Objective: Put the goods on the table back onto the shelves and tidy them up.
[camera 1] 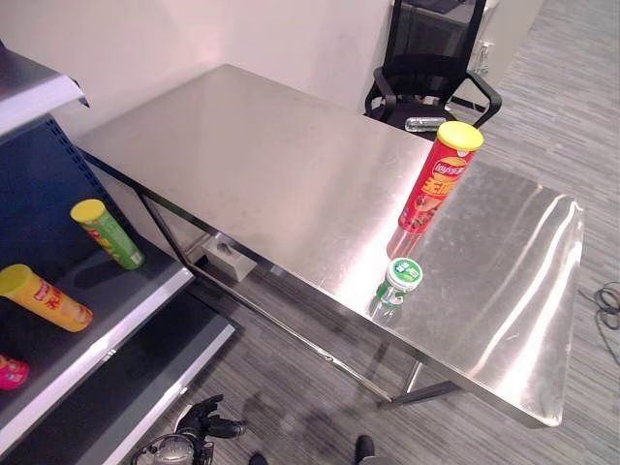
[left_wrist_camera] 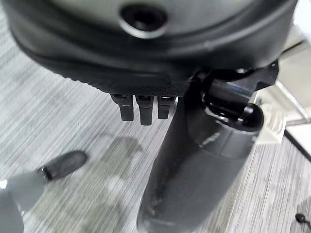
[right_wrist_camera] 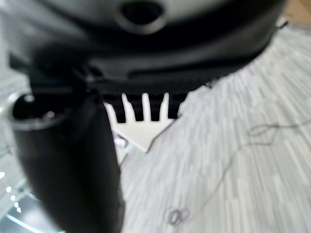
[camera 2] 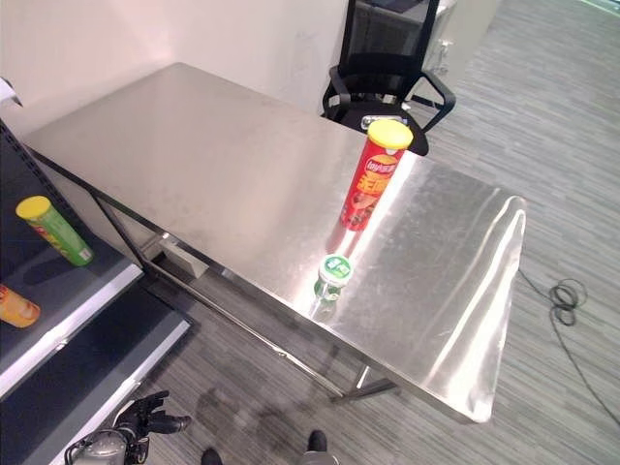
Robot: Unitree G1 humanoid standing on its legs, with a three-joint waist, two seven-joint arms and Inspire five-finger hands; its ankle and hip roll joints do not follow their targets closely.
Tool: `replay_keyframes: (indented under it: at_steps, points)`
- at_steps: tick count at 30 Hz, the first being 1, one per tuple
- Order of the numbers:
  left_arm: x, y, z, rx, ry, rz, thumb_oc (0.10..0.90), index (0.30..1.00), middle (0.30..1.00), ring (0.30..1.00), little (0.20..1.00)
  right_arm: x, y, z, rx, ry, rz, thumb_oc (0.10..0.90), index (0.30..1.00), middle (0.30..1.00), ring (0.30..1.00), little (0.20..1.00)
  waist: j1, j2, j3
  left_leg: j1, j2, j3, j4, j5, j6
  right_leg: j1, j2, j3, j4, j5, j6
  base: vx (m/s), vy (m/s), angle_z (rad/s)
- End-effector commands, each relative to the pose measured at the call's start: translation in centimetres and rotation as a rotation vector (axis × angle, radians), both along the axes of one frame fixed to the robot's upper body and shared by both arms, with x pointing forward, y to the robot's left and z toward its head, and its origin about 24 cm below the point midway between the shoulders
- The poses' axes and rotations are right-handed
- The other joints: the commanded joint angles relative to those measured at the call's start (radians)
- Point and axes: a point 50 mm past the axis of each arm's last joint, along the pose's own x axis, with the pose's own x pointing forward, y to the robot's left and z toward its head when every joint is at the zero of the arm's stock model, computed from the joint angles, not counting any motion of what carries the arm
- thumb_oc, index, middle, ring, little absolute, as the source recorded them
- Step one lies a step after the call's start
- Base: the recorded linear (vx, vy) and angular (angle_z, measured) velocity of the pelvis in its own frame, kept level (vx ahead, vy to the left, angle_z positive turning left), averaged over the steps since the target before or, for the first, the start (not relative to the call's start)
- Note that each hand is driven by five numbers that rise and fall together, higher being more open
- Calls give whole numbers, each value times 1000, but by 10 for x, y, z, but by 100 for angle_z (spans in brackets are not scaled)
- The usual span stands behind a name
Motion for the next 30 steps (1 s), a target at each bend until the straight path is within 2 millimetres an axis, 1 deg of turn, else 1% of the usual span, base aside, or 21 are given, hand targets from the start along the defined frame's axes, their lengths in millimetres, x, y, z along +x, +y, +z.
replay_keyframes:
  at_steps: [1,2,3,4,8,9,10,11,13,15,18,19,22,25,26,30]
  points:
    - [26,-2,10,16,-77,-66,800,900,900,900,900,40,15,108,-462,-212,208,800,900,900,900,900,48,-35,-17,49,26,-51,10,-93,-5,-94,-37,-17,20,85,88,0,0,0]
    - [26,-2,10,16,-77,-66,800,900,900,900,900,40,15,108,-462,-212,208,800,900,900,900,900,48,-36,-17,48,26,-51,10,-93,-5,-94,-37,-17,21,85,88,5,-3,5]
    - [26,-1,10,13,-79,-70,800,900,900,900,900,45,20,115,-482,-235,254,800,900,900,900,900,51,-36,-19,48,26,-50,10,-93,-6,-93,-37,-18,20,84,88,11,-8,8]
    - [25,-2,9,9,-76,-72,800,900,900,900,900,53,30,123,-512,-280,312,800,900,900,900,900,53,-36,-20,48,26,-51,10,-93,-6,-92,-37,-20,19,83,88,11,-8,12]
    - [24,-1,10,10,-76,-70,800,900,900,900,900,54,31,122,-510,-281,314,800,900,900,900,900,51,-37,-20,48,26,-51,10,-93,-6,-92,-37,-20,19,83,88,15,-13,5]
    - [17,-3,8,-19,-69,-86,800,900,900,900,900,89,84,145,-541,-479,692,800,900,900,900,900,74,-33,-29,58,34,-51,10,-97,-12,-76,-34,-31,15,73,88,52,-57,0]
    - [12,-4,6,-33,-59,-92,800,900,900,900,900,100,101,147,-519,-504,822,800,900,900,900,900,80,-31,-36,56,30,-49,10,-92,-12,-72,-38,-35,11,74,86,54,-61,-1]
    - [9,-4,5,-35,-52,-95,800,900,900,900,900,104,112,149,-541,-482,886,800,900,900,900,900,76,-29,-41,57,29,-48,10,-92,-12,-71,-39,-34,12,73,85,3,-20,-16]
    - [7,-5,4,-36,-51,-89,800,900,900,900,900,106,128,152,-535,-540,975,800,900,900,900,900,71,-26,-45,58,29,-49,10,-92,-11,-67,-39,-35,12,68,82,5,-17,-15]
    - [6,-4,4,-35,-42,-98,800,900,900,900,900,109,144,150,-521,-546,1086,800,900,900,900,900,69,-25,-45,62,30,-47,10,-91,-13,-65,-39,-35,13,66,80,-4,-19,16]
    - [5,-5,3,-39,-39,-103,800,900,900,900,900,110,149,151,-516,-541,1124,800,900,900,900,900,68,-24,-46,64,30,-46,10,-92,-14,-63,-39,-34,13,65,79,-1,-5,15]
    - [5,-7,3,-42,-37,-116,800,900,900,900,900,111,158,148,-496,-535,1194,800,900,900,900,900,66,-23,-47,64,30,-44,10,-91,-14,-63,-38,-33,12,65,78,0,0,0]
    - [6,-9,3,-44,-36,-139,800,900,900,900,900,111,165,144,-479,-487,1263,800,900,900,900,900,61,-21,-48,62,30,-43,10,-89,-17,-59,-39,-38,10,65,78,-10,-7,-5]
    - [6,-9,3,-44,-36,-140,800,900,900,900,900,111,165,144,-479,-487,1262,800,900,900,900,900,61,-21,-48,62,30,-43,10,-89,-17,-59,-39,-38,10,65,78,0,0,0]
    - [8,-10,3,-46,-41,-150,800,900,900,900,900,113,175,139,-436,-460,1354,800,900,900,900,900,58,-22,-46,62,31,-41,10,-86,-18,-60,-37,-38,10,65,75,0,0,0]
    - [8,-10,3,-47,-38,-165,800,900,900,900,900,115,185,128,-380,-407,1453,800,900,900,900,900,58,-21,-45,61,32,-41,10,-83,-20,-60,-37,-39,9,64,73,-4,-8,-1]
